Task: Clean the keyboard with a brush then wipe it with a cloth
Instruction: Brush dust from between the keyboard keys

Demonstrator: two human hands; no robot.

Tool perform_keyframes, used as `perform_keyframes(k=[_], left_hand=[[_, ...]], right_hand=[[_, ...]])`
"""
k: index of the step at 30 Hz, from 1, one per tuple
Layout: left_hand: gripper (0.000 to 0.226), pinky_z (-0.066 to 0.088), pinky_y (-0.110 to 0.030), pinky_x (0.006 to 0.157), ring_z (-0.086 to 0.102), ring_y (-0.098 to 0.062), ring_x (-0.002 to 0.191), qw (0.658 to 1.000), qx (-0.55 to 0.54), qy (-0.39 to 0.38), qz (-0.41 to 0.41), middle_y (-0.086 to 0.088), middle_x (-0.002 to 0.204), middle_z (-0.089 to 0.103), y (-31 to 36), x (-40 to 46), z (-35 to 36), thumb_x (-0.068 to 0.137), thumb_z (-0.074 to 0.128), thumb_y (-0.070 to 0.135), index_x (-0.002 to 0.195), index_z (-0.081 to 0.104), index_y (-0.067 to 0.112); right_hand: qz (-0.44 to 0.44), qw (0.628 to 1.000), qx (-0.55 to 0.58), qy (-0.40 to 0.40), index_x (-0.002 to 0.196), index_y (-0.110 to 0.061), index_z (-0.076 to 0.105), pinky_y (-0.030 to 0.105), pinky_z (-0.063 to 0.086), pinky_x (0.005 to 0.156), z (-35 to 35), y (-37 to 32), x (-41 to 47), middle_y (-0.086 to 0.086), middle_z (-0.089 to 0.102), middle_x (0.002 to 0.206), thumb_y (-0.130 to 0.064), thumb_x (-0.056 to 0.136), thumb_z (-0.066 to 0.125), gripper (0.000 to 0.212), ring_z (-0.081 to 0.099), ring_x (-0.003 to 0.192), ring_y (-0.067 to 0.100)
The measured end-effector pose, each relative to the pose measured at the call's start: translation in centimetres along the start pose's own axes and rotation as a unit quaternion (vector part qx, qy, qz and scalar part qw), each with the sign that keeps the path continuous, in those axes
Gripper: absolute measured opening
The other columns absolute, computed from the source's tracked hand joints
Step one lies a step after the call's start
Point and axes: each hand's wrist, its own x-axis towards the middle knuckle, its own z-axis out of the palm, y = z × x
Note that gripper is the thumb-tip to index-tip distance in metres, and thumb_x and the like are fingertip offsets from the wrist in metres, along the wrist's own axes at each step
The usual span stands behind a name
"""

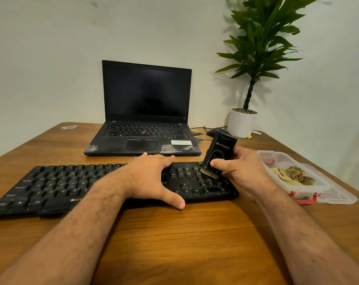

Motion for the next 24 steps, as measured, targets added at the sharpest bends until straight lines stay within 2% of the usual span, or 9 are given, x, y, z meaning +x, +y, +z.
perform_keyframes(k=[2, 4, 8, 10, 12, 14, 16, 20, 24], left_hand=[[0.131, 0.014, -0.044, 0.124, 0.024, -0.015, 0.148, 1.0, -0.001, 0.0, 0.002, 0.011, 0.162, 0.024, 0.0, -0.1, 0.0, 0.053, 0.074, 0.079, 0.158, 0.014, 0.03], [0.13, 0.014, -0.044, 0.124, 0.023, -0.015, 0.148, 1.0, 0.001, 0.001, 0.004, 0.011, 0.162, 0.025, 0.0, -0.1, 0.0, 0.055, 0.075, 0.078, 0.158, 0.014, 0.029], [0.131, 0.014, -0.043, 0.124, 0.024, -0.014, 0.147, 1.0, 0.004, 0.002, 0.004, 0.011, 0.162, 0.024, -0.1, 0.0, 0.1, 0.054, 0.075, 0.079, 0.158, 0.014, 0.029], [0.131, 0.014, -0.044, 0.124, 0.024, -0.015, 0.147, 1.0, 0.005, 0.001, 0.004, 0.011, 0.162, 0.024, -0.1, -0.1, 0.0, 0.054, 0.074, 0.079, 0.158, 0.014, 0.029], [0.131, 0.013, -0.045, 0.124, 0.024, -0.014, 0.147, 1.0, 0.005, -0.002, 0.003, 0.011, 0.162, 0.024, -0.1, -0.1, 0.0, 0.054, 0.074, 0.079, 0.158, 0.014, 0.028], [0.131, 0.012, -0.045, 0.125, 0.023, -0.014, 0.148, 1.0, 0.008, 0.0, 0.004, 0.01, 0.163, 0.023, -0.1, 0.0, 0.0, 0.053, 0.074, 0.08, 0.158, 0.014, 0.028], [0.131, 0.01, -0.043, 0.125, 0.022, -0.014, 0.148, 1.0, 0.012, 0.001, 0.005, 0.011, 0.163, 0.023, 0.1, -0.1, 0.0, 0.054, 0.074, 0.079, 0.159, 0.014, 0.028], [0.13, 0.011, -0.042, 0.125, 0.022, -0.014, 0.148, 1.0, 0.011, 0.003, 0.004, 0.011, 0.163, 0.023, 0.2, -0.2, -0.1, 0.056, 0.075, 0.077, 0.159, 0.014, 0.028], [0.131, 0.013, -0.044, 0.125, 0.023, -0.013, 0.147, 1.0, 0.006, 0.001, 0.005, 0.011, 0.163, 0.023, 0.0, -0.1, 0.0, 0.054, 0.075, 0.079, 0.158, 0.014, 0.028]], right_hand=[[-0.01, 0.999, -0.043, 0.005, 0.113, -0.024, 0.068, 0.037, 0.062, 0.074, 0.1, 0.0, -0.1, 0.0, 0.077, 0.103, -0.003, 0.081, 0.079, 0.04, 0.076, 0.086, 0.015], [-0.036, 0.989, -0.14, 0.019, 0.112, -0.033, 0.066, 0.039, 0.061, 0.082, 0.4, -0.3, 0.0, -0.008, 0.075, 0.103, -0.011, 0.081, 0.082, 0.041, 0.074, 0.091, 0.011], [-0.083, 0.962, -0.248, 0.08, 0.133, -0.023, 0.062, 0.033, 0.055, 0.094, 1.2, -0.9, 0.9, -0.006, 0.071, 0.119, -0.022, 0.082, 0.082, 0.055, 0.064, 0.103, 0.007], [-0.097, 0.957, -0.256, 0.101, 0.134, -0.022, 0.062, 0.03, 0.052, 0.096, 1.4, -1.0, 1.3, -0.006, 0.071, 0.123, -0.023, 0.08, 0.083, 0.058, 0.062, 0.105, 0.006], [-0.089, 0.964, -0.233, 0.089, 0.131, -0.024, 0.063, 0.033, 0.054, 0.096, 1.5, -1.0, 1.4, -0.009, 0.073, 0.114, -0.024, 0.077, 0.086, 0.059, 0.066, 0.103, 0.004], [-0.077, 0.967, -0.233, 0.065, 0.128, -0.025, 0.064, 0.029, 0.057, 0.086, 1.7, -0.9, 1.4, -0.013, 0.073, 0.101, -0.026, 0.076, 0.087, 0.057, 0.067, 0.093, 0.001], [-0.084, 0.959, -0.26, 0.076, 0.129, -0.024, 0.064, 0.024, 0.055, 0.079, 1.6, -0.7, 1.7, -0.012, 0.071, 0.1, -0.027, 0.076, 0.086, 0.057, 0.066, 0.089, 0.0], [-0.084, 0.954, -0.267, 0.106, 0.13, -0.021, 0.063, 0.037, 0.057, 0.092, 1.3, -0.7, 2.3, -0.006, 0.072, 0.114, -0.03, 0.075, 0.087, 0.061, 0.067, 0.1, 0.01], [-0.076, 0.955, -0.273, 0.091, 0.126, -0.026, 0.066, 0.041, 0.058, 0.092, 1.3, -0.6, 2.2, -0.008, 0.073, 0.11, -0.032, 0.072, 0.089, 0.06, 0.068, 0.098, 0.01]])
